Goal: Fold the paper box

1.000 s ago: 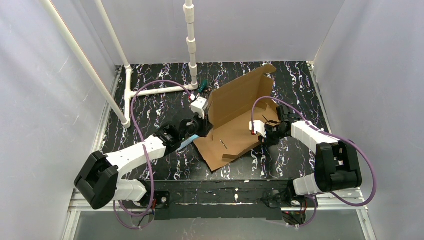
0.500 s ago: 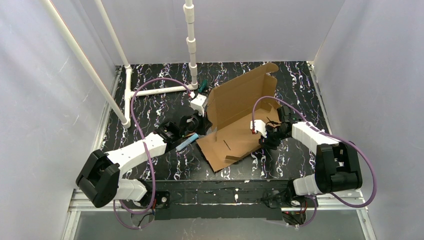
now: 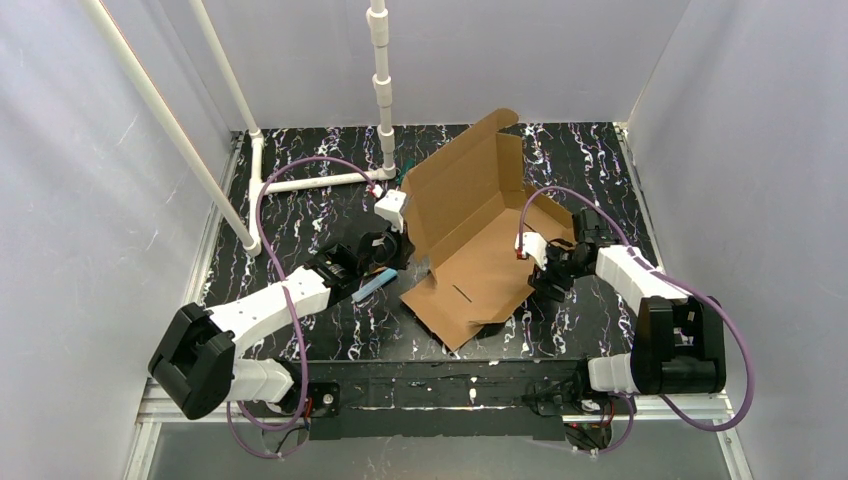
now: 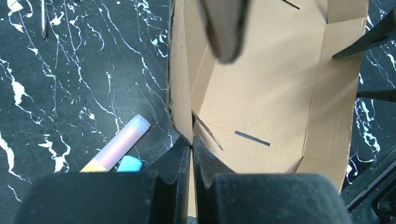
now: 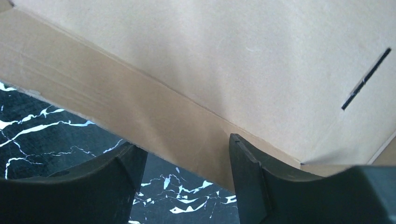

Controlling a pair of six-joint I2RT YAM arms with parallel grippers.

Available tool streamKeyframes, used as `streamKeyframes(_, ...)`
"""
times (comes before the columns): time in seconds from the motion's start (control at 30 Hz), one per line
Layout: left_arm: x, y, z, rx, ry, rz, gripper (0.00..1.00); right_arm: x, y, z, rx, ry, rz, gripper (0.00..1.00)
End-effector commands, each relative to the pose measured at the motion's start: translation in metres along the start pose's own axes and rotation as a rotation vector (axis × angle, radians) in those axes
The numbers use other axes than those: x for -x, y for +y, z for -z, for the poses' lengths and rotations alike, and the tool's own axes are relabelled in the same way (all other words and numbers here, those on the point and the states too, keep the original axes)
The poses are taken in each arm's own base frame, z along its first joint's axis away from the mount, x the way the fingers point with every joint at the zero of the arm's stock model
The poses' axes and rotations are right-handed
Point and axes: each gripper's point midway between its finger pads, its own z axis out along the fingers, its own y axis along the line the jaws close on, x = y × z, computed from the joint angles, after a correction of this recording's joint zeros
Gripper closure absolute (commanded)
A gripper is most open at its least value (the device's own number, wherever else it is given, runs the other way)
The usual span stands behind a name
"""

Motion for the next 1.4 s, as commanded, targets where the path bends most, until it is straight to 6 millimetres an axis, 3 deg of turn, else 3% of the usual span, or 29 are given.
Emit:
streamKeyframes(0.0, -0.001, 0.004, 0.008, 0.014, -0.002, -0.01, 1.0, 0.005, -0.025, 0.012, -0.097, -0.008, -0.046, 0.3)
streamKeyframes(0.13, 0.01, -0.004, 0.011, -0.031, -0.022, -0.076, 1.0, 0.007, -0.019, 0.005, -0.053, -0.034, -0.082, 0.36)
streamKeyframes(0.27, 0.036, -0.013, 0.015, -0.072, -0.082, -0.171, 1.0, 0.008, -0.017, -0.006, -0.016, -0.022, -0.086, 0.37)
streamKeyframes(0.53, 0.087, -0.018, 0.023, -0.059, -0.194, -0.325, 1.0, 0.029, -0.058, -0.009, -0.141, -0.043, -0.12, 0.32)
streamKeyframes(0.67, 0.103, -0.018, 0.024, -0.043, -0.223, -0.382, 1.0, 0.036, -0.061, -0.011, -0.101, -0.054, -0.174, 0.26)
streamKeyframes(0.9, 0.095, -0.008, 0.013, -0.001, -0.189, -0.433, 1.0, 0.041, -0.04, -0.004, 0.003, -0.097, -0.234, 0.11)
streamKeyframes(1.03, 0.087, -0.006, 0.006, -0.012, -0.162, -0.375, 1.0, 0.043, -0.028, 0.001, 0.074, -0.099, -0.265, 0.09)
streamKeyframes(1.17, 0.069, -0.009, 0.0, -0.078, -0.112, -0.257, 1.0, 0.035, -0.025, -0.005, 0.095, -0.074, -0.304, 0.11)
streamKeyframes(1.37, 0.051, -0.016, 0.002, -0.177, -0.053, -0.098, 1.0, 0.019, -0.035, -0.016, 0.075, -0.005, -0.327, 0.24)
